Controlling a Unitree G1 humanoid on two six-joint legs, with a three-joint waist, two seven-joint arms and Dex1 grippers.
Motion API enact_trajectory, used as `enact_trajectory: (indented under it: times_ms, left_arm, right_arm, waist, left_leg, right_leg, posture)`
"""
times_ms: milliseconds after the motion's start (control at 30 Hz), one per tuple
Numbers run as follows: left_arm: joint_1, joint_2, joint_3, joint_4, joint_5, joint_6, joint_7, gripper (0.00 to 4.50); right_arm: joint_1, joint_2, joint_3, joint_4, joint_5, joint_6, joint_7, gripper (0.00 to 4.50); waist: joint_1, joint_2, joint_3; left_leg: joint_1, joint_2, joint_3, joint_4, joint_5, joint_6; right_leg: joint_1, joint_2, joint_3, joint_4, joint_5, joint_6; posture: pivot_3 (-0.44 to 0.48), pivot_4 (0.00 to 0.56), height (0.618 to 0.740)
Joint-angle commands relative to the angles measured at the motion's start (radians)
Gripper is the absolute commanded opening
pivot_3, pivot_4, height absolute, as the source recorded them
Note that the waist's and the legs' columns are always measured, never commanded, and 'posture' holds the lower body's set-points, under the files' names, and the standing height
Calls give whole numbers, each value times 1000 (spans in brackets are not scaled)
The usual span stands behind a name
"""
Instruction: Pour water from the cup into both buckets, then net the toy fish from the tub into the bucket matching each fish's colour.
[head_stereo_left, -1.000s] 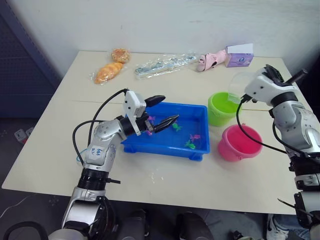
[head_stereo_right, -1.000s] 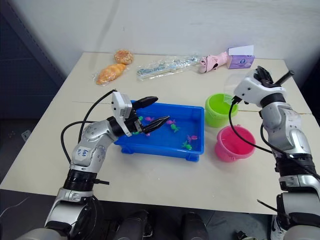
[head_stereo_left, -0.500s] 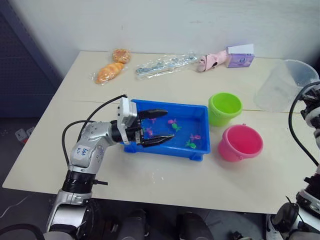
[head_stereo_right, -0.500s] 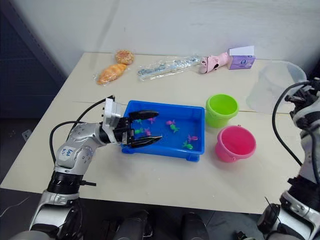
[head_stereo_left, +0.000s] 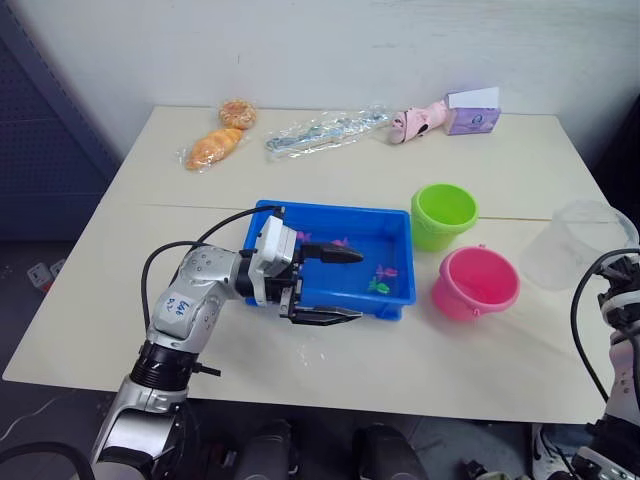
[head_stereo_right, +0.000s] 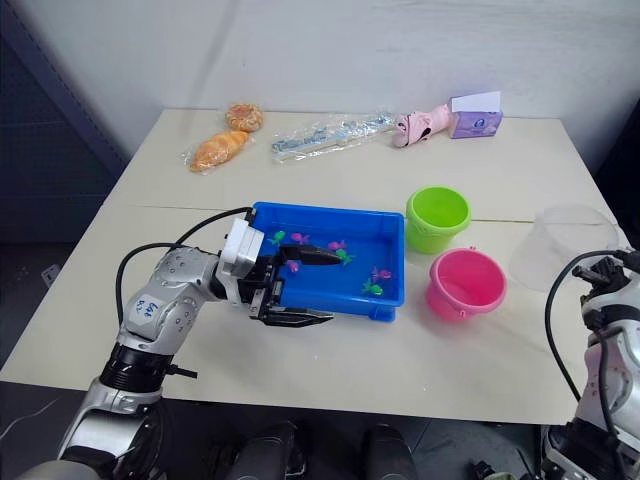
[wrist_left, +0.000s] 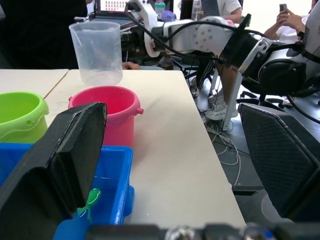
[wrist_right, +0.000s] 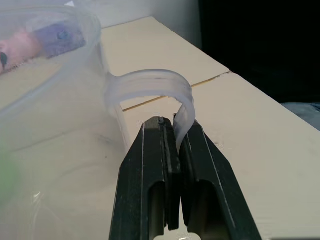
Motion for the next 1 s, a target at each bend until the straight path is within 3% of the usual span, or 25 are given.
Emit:
enact_trajectory:
  times_ms: [33,367,700,800,1000]
  left_arm:
    - [4,6,4,-49,-13,-3,2,4500]
    - [27,36,10,-83,-9,6,15,4500]
    - [23,73,10,-76,-3,7,14,4500]
    - [9,71,7,-62,-1,0,10,4500]
    - [1,80,17,-30,9,-24,-4,4500]
  right_arm:
    - [-31,-4,44,53,-29,-109,-18,27]
    - [-94,-11,129,300,-66,-262,-64,27]
    - [-91,-29,125,369,-9,-293,-45,27]
    - [-54,-31,128,327,-9,-290,-52,1127]
    - [98,-21,85,128,64,-196,-61,4138]
  waist:
    - [-1,0,0]
    - [1,0,0]
    - [3,0,0]
    - [5,0,0]
    - [8,0,0]
  left_leg:
    - [0,0,0,0,0,0]
    - [0,0,0,0,0,0]
    - [0,0,0,0,0,0]
    - [0,0,0,0,0,0]
    - [0,0,-1,0,0,1]
  right_leg:
    - [0,0,0,0,0,0]
    - [0,0,0,0,0,0]
    - [0,0,0,0,0,0]
    - [0,0,0,0,0,0]
    - [0,0,0,-1,0,0]
  posture:
    - [0,150,740]
    - [0,150,740]
    - [0,150,740]
    - [0,150,740]
    - [0,150,740]
